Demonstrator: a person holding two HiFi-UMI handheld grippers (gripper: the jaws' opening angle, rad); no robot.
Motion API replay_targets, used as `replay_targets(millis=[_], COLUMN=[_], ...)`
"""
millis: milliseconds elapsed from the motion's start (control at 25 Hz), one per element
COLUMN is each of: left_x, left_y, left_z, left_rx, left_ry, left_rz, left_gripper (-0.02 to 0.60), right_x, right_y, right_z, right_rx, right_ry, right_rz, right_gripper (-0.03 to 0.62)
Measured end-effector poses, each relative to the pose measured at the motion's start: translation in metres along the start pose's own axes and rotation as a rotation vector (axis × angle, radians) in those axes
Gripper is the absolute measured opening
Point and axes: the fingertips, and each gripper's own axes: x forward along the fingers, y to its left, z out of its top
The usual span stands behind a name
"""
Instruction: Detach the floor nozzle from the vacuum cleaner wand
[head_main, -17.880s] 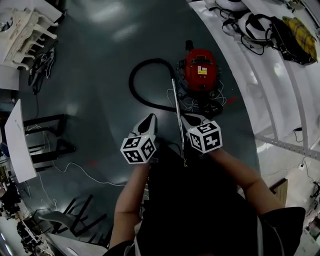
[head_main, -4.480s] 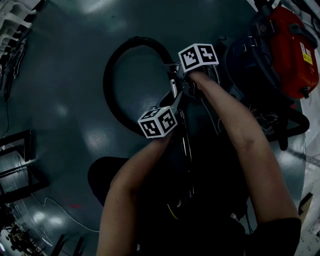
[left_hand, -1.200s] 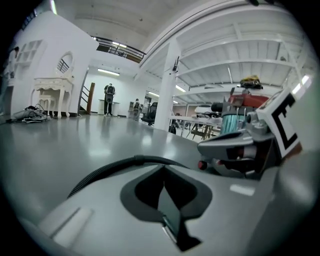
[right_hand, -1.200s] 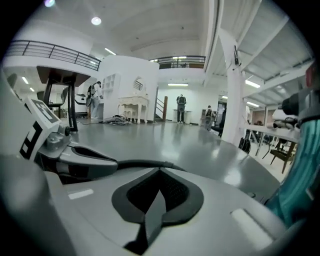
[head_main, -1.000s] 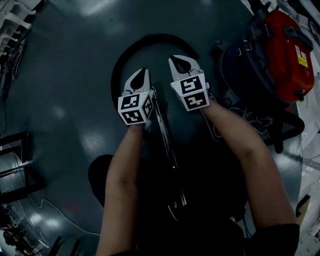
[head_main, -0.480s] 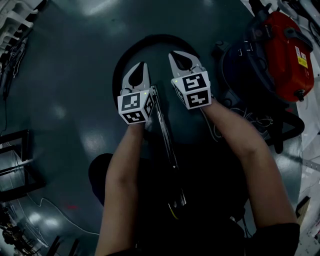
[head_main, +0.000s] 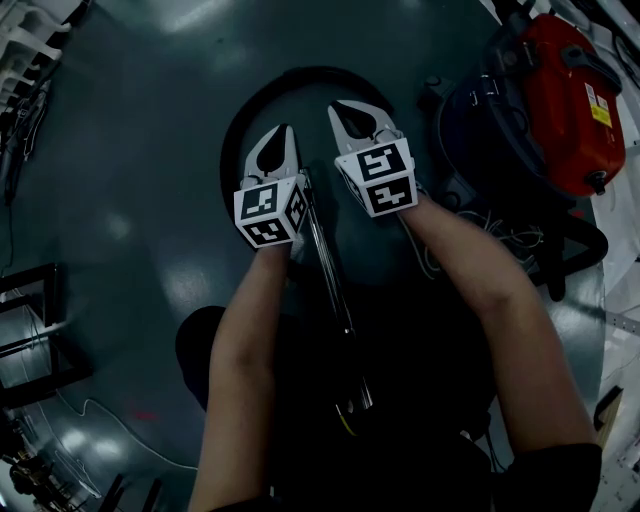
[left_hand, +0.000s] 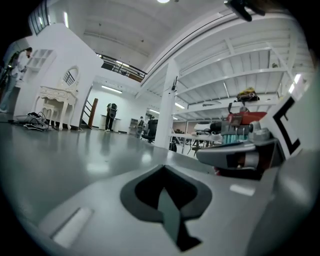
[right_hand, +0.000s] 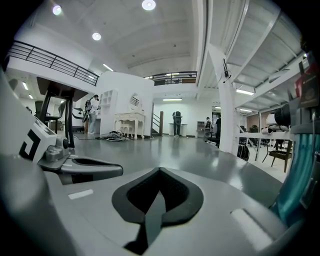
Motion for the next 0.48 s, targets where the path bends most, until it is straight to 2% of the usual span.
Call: replay_targets(millis=[480], left_x=[0.0004], left_y=[0.0045], left_z=[-0.0032], left_rx=[-0.031], left_ry=[0.003], left_rz=[0.017], left_gripper=[0.009], right_x=[0.0026], right_y=[-0.0019], right_z=[-0.0021], right_rx=[0.009], right_ry=[0.009], right_rz=[0.012], right_gripper=[-0.005])
